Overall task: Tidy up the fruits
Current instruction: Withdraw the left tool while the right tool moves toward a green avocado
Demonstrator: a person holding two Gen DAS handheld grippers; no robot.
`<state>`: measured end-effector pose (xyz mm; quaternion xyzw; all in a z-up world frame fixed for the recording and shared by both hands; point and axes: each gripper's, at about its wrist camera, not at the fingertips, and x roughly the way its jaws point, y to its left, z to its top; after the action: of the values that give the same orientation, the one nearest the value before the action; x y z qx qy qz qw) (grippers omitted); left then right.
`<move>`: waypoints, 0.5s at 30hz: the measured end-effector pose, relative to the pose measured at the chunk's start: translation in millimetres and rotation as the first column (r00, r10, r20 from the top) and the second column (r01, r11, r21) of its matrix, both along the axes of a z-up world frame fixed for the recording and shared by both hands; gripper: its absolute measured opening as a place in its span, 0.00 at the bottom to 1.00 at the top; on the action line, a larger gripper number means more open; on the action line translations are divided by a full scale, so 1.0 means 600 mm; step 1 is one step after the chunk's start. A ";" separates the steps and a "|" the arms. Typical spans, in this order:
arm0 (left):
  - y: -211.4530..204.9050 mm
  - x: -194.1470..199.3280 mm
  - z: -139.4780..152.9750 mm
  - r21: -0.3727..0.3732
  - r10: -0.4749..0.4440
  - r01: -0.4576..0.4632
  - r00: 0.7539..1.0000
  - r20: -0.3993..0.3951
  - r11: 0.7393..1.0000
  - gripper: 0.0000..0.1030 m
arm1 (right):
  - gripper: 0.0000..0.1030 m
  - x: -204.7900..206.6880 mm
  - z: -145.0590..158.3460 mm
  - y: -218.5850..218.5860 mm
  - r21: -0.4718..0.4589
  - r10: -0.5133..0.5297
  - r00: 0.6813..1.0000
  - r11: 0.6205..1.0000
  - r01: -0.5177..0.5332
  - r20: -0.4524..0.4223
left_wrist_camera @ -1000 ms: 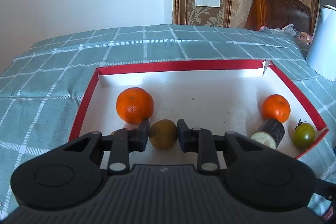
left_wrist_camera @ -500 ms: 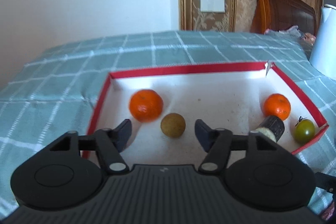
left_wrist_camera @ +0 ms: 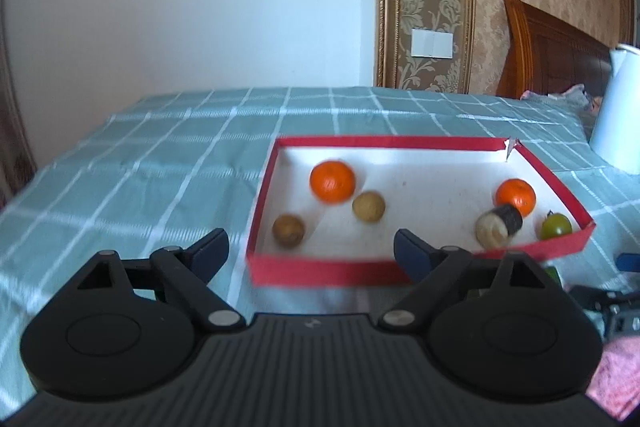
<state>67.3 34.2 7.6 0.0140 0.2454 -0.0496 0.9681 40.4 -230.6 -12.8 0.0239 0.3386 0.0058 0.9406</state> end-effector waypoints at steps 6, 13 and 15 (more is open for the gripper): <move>0.035 -0.021 -0.035 -0.026 0.047 -0.048 0.998 -0.045 0.998 0.87 | 0.97 0.000 0.000 0.000 0.003 0.000 1.000 1.000 0.000 0.001; 0.063 -0.011 -0.059 -0.082 0.061 -0.070 0.992 -0.114 0.994 0.88 | 0.97 -0.005 0.002 -0.009 0.047 0.004 1.000 0.999 -0.005 0.018; 0.064 -0.010 -0.060 -0.087 0.054 -0.065 0.992 -0.116 0.994 0.90 | 0.97 -0.009 0.003 -0.012 0.076 0.023 0.999 0.997 -0.025 0.033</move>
<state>61.3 72.7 -28.1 -0.0401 0.2979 -0.0324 0.9532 35.0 -237.9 -10.9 0.0556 0.3233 0.0304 0.9442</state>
